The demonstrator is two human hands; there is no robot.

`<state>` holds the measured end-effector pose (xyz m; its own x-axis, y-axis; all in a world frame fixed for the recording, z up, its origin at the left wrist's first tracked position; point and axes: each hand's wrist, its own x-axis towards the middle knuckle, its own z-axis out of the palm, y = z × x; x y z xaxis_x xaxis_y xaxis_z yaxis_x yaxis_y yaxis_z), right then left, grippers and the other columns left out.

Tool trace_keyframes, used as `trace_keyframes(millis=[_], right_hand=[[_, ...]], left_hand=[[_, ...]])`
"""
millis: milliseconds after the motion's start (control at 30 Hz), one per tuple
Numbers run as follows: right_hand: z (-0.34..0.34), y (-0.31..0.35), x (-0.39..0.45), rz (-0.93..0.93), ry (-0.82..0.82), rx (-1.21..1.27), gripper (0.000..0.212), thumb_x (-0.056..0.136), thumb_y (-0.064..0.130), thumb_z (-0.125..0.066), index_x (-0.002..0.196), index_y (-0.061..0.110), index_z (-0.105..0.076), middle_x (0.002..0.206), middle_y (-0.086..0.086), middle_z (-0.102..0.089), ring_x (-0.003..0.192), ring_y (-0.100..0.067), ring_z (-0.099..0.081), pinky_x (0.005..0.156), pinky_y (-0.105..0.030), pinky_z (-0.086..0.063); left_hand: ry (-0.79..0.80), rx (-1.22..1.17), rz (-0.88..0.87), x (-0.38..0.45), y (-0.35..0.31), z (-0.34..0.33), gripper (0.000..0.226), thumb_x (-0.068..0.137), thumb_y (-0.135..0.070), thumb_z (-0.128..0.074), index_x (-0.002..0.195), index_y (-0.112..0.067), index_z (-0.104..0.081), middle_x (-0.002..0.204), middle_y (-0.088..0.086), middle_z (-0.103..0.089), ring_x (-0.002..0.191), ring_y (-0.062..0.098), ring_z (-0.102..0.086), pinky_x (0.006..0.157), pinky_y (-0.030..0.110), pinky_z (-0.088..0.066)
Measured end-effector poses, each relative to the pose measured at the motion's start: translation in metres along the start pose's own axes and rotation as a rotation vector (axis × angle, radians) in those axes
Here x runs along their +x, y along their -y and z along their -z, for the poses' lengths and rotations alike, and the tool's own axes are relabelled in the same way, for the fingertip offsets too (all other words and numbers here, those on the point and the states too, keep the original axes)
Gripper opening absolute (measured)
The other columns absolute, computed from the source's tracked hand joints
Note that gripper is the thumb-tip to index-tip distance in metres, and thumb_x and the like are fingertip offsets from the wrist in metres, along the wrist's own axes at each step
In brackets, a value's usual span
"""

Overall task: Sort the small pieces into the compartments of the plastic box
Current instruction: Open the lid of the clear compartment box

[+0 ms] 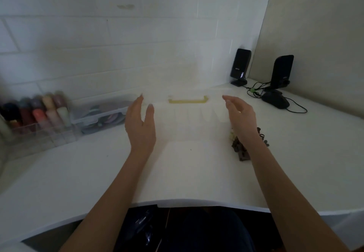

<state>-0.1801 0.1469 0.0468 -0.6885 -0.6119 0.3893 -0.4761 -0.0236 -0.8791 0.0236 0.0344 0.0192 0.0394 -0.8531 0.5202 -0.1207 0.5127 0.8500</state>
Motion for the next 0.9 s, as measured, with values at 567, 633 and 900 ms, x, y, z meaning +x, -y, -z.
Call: trace_keyframes(millis=[567,633,900], right_hand=[[-0.02,-0.033,0.045,0.099,0.327,-0.52,0.036,0.096,0.032,-0.042,0.129,0.025,-0.054,0.139,0.002,-0.05,0.132,-0.015,-0.039,0.103,-0.027,-0.026],[-0.019,-0.032,0.044,0.115,0.32,-0.509,0.035,0.096,0.032,-0.043,0.127,0.024,-0.055,0.136,0.002,-0.052,0.127,-0.015,-0.044,0.097,-0.022,-0.027],[0.003,-0.032,0.032,0.027,0.245,-0.017,0.037,0.102,0.028,-0.033,0.129,0.015,-0.055,0.128,0.001,-0.058,0.119,-0.009,-0.051,0.1,-0.021,-0.035]], left_hand=[[0.31,-0.248,0.526,0.048,0.026,-0.018,0.052,0.087,0.0,-0.044,0.138,-0.012,-0.047,0.142,0.006,-0.046,0.127,0.017,-0.042,0.111,0.034,-0.031],[0.309,-0.218,0.513,0.049,0.027,-0.018,0.055,0.086,0.004,-0.043,0.138,-0.011,-0.047,0.141,0.005,-0.046,0.12,0.013,-0.042,0.105,0.027,-0.031],[0.284,-0.231,0.38,0.042,0.021,-0.013,0.045,0.087,-0.001,-0.049,0.129,-0.017,-0.056,0.131,-0.002,-0.052,0.119,0.012,-0.045,0.096,0.022,-0.033]])
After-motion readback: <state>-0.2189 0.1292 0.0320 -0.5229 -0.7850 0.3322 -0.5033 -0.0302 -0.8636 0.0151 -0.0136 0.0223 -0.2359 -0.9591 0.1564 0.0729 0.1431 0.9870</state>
